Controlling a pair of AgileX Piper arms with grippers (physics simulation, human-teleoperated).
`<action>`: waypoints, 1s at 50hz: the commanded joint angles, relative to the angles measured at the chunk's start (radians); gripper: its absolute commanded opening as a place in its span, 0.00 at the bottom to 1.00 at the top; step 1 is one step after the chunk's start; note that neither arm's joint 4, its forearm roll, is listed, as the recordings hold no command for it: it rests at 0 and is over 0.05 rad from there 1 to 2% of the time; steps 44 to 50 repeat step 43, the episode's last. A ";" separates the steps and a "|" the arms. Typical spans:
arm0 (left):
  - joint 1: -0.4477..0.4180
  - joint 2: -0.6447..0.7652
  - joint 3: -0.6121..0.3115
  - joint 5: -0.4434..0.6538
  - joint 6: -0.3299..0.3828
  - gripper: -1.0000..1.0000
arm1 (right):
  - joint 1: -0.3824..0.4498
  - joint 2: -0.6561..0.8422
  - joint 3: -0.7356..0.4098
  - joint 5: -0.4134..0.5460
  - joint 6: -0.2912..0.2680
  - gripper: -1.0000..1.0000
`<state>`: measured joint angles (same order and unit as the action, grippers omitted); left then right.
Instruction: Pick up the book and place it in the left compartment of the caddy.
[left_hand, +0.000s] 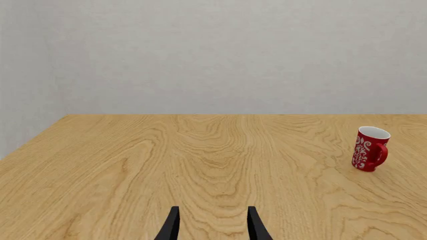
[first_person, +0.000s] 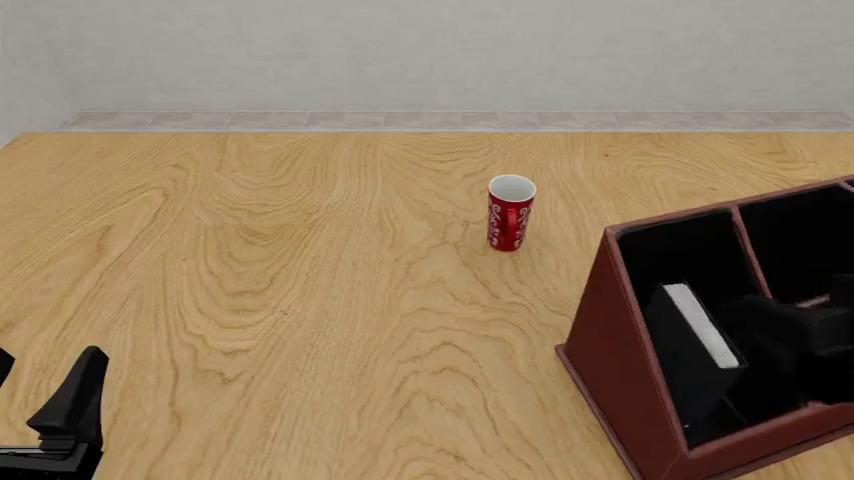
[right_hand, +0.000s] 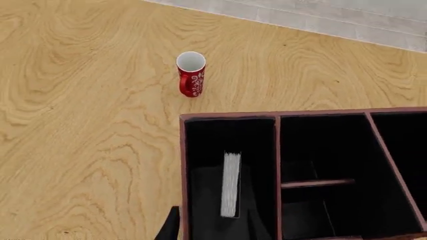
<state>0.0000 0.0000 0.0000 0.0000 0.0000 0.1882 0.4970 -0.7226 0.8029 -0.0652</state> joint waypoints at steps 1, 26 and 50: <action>0.000 0.000 0.000 0.000 0.000 1.00 | 0.021 -0.057 -0.048 0.036 -0.008 1.00; 0.000 0.000 0.000 0.000 0.000 1.00 | 0.048 -0.207 -0.012 0.024 -0.094 1.00; 0.000 0.000 0.000 0.000 0.000 1.00 | 0.081 -0.314 0.057 -0.021 -0.051 1.00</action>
